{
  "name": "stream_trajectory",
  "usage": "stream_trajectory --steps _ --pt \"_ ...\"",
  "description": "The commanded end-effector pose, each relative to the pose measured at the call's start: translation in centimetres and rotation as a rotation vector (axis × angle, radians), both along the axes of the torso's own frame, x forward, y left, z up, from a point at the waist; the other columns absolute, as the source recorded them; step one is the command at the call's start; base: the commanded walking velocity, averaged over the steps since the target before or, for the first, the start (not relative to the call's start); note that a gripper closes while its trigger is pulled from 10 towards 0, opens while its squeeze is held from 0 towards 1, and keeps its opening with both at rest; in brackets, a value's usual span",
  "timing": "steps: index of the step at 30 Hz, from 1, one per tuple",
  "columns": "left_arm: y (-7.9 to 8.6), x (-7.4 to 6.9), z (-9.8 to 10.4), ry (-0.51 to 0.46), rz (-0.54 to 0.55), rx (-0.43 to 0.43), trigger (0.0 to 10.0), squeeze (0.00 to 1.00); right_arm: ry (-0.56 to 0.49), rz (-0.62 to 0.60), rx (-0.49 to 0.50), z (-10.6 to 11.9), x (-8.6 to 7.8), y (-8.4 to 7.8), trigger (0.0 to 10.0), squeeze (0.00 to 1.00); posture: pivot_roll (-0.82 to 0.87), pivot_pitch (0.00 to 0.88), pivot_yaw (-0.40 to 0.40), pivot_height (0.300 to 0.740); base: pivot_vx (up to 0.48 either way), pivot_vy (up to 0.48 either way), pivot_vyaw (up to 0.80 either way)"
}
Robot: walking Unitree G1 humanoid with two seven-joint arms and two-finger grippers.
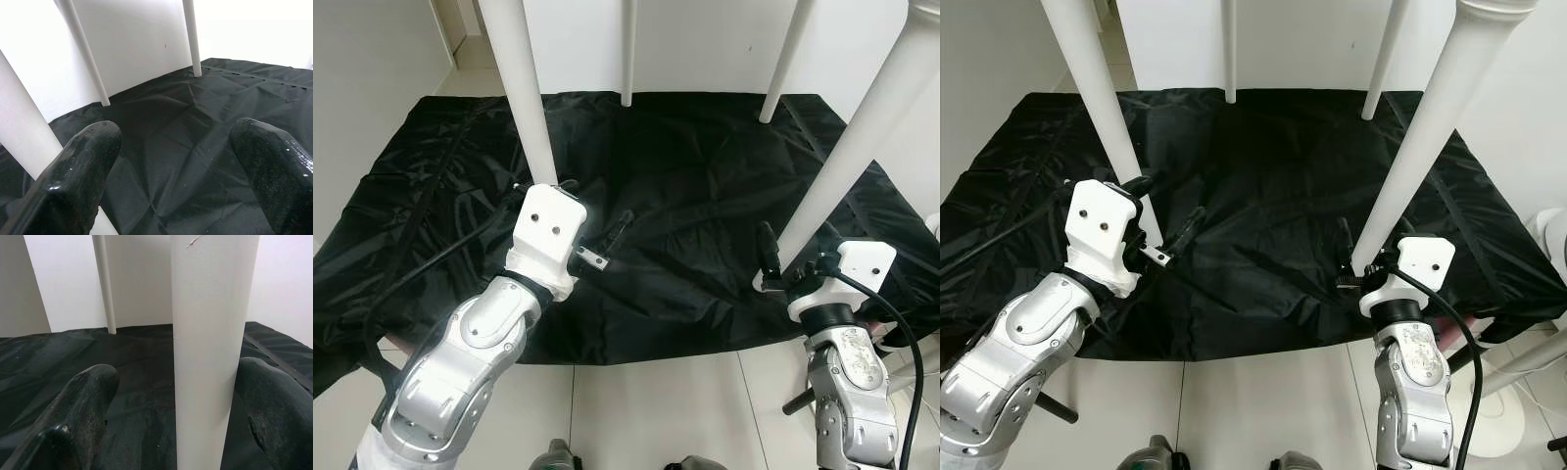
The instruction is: Building children table
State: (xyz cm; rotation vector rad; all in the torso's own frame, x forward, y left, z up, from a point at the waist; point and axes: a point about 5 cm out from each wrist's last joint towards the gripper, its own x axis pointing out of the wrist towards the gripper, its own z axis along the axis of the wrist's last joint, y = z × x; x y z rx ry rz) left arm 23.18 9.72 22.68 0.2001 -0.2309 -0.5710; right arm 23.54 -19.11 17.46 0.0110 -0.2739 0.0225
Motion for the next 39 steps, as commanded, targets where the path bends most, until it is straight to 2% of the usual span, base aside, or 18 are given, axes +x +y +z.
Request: stream_trajectory --steps 1,32,33,34,35,36,37,39 --pt "0.2 0.4 0.6 -0.025 0.043 -0.013 10.0 0.0 -0.006 -0.015 0.03 0.2 0.4 -0.1 10.0 0.0 0.0 0.126 -0.027 0.74 0.0 0.0 0.0" --pt "0.2 0.4 0.6 -0.025 0.043 -0.013 10.0 0.0 -0.006 -0.015 0.03 0.2 0.4 -0.1 10.0 0.0 0.0 0.126 -0.027 0.74 0.0 0.0 0.0" --pt "-0.4 -0.8 -0.3 0.0 -0.106 0.025 10.0 0.0 0.016 -0.066 0.017 -0.8 -0.9 0.3 10.0 0.0 -0.02 0.0 0.0 0.74 0.0 0.0 0.0" --pt "-0.4 -0.8 -0.3 0.0 -0.106 0.025 10.0 0.0 0.016 -0.066 0.017 -0.8 -0.9 0.3 10.0 0.0 -0.02 0.0 0.0 0.74 0.0 0.0 0.0" --pt "-0.6 -1.1 -0.7 0.012 -0.161 0.043 10.0 0.0 0.028 -0.154 0.024 -1.3 -1.6 0.0 10.0 0.0 -0.02 0.0 0.0 0.74 0.0 0.0 0.0" --pt "-0.6 -1.1 -0.7 0.012 -0.161 0.043 10.0 0.0 0.028 -0.154 0.024 -1.3 -1.6 0.0 10.0 0.0 -0.02 0.0 0.0 0.74 0.0 0.0 0.0" --pt "-0.7 -1.2 -1.0 0.018 -0.188 0.054 10.0 0.0 0.035 -0.22 0.027 -1.7 -2.1 -0.3 10.0 0.0 -0.02 0.0 0.0 0.74 0.0 0.0 0.0" --pt "-0.7 -1.3 -1.1 0.02 -0.2 0.058 10.0 0.0 0.04 -0.253 0.026 -1.9 -2.3 -0.5 10.0 0.0 -0.02 0.0 0.0 0.74 0.0 0.0 0.0"
